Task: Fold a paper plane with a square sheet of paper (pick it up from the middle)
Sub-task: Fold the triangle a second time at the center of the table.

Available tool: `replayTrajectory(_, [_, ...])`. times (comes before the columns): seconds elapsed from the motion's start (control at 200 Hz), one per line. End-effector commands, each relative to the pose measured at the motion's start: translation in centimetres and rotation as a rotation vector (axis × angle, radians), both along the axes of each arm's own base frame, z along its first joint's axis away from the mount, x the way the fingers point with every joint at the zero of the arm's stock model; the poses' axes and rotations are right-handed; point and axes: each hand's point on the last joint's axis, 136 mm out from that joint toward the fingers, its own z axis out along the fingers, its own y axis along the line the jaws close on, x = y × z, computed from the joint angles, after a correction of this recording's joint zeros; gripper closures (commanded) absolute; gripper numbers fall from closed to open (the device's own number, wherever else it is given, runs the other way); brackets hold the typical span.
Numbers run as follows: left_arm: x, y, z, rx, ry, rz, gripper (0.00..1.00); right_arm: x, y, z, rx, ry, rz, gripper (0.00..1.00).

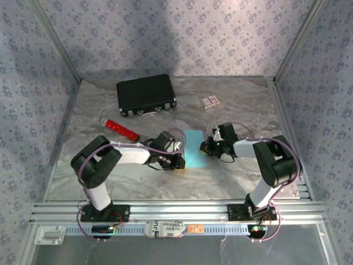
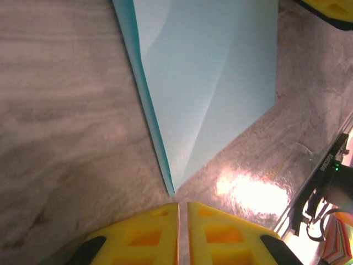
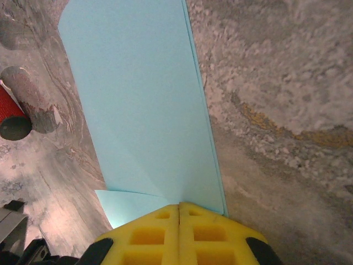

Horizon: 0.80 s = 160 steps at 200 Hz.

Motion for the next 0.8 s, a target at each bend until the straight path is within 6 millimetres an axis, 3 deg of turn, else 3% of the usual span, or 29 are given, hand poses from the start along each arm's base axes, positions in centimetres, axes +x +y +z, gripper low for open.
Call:
replayTrajectory(0.0, [1.1, -0.7, 3.5, -0.089, -0.073, 0.014, 0.89, -1.0, -0.6, -1.5, -0.053, 0.048, 0.004, 0.98])
replayTrajectory(0.17, [3.7, -1.0, 5.6, -0.138, -0.117, 0.060, 0.88, 0.3, 0.1, 1.2, -0.020, -0.029, 0.023, 0.95])
replayTrajectory(0.345, [6.5, -2.4, 6.2, -0.150, -0.129, 0.062, 0.88, 0.8, 0.2, 3.5, -0.011, -0.086, 0.026, 0.91])
replayTrajectory(0.575, [8.0, -3.6, 4.8, -0.087, -0.120, 0.004, 0.89, -1.1, -0.9, 3.7, -0.045, -0.066, 0.009, 0.89])
replayTrajectory(0.795, [8.0, -2.8, 2.4, -0.001, -0.104, -0.022, 0.90, -3.3, -1.3, 3.0, -0.064, -0.020, -0.004, 0.85])
